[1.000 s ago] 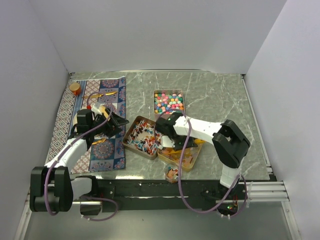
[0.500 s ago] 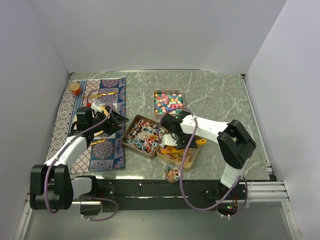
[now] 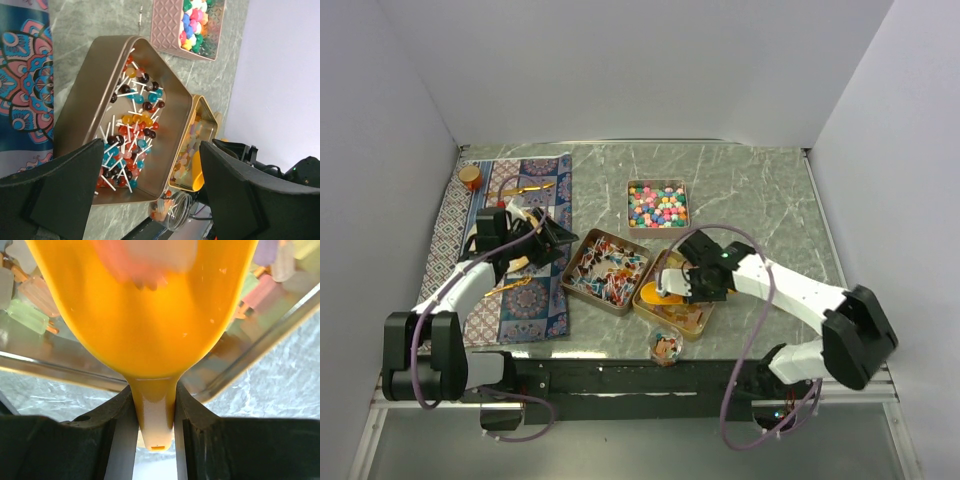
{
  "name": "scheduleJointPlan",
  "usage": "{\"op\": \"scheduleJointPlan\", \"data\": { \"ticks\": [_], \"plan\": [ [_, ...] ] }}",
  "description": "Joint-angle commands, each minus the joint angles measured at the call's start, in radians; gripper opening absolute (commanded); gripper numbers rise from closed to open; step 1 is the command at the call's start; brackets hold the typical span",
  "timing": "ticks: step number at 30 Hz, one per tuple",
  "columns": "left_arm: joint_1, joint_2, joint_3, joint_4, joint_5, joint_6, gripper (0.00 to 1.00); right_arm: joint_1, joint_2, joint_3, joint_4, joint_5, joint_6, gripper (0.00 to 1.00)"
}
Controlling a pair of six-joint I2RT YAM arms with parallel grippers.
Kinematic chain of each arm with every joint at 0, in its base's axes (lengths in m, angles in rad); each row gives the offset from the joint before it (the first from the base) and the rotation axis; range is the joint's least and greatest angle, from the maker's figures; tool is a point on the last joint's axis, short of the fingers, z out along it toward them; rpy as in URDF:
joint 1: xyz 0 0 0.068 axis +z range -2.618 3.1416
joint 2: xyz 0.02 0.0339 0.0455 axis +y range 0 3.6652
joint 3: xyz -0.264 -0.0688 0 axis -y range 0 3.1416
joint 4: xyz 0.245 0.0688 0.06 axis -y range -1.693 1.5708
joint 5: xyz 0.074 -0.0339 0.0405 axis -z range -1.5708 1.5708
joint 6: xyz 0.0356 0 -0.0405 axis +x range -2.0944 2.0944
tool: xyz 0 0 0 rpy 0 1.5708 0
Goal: Pack the candies
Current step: Scoop the fake candies from the storage box, then place the fake candies in the packing bottle.
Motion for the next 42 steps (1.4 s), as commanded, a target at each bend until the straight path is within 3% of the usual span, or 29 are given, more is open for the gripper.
{"op": "scheduleJointPlan", "data": {
  "ticks": [1,9,17,25,42],
  "plan": [
    [0.005,0.008,0.051,0.019,0.072,0.045,0.84,-0.042,-0.126,-0.052,0.046,-0.041,-0.041,0.00],
    [0.005,-0.008,0.100,0.012,0.094,0.086,0.86,-0.037,-0.286,0.010,-0.150,0.070,-0.159,0.00],
    [0.060,-0.022,0.134,0.015,0.057,0.101,0.86,0.095,-0.382,0.021,-0.358,0.241,-0.197,0.00],
    [0.106,-0.079,0.108,0.038,0.048,0.074,0.85,0.246,-0.341,0.043,-0.441,0.337,-0.098,0.00],
    [0.106,-0.143,0.114,0.065,0.017,0.046,0.84,0.475,-0.065,0.137,-0.567,0.579,0.108,0.00]
  ]
}}
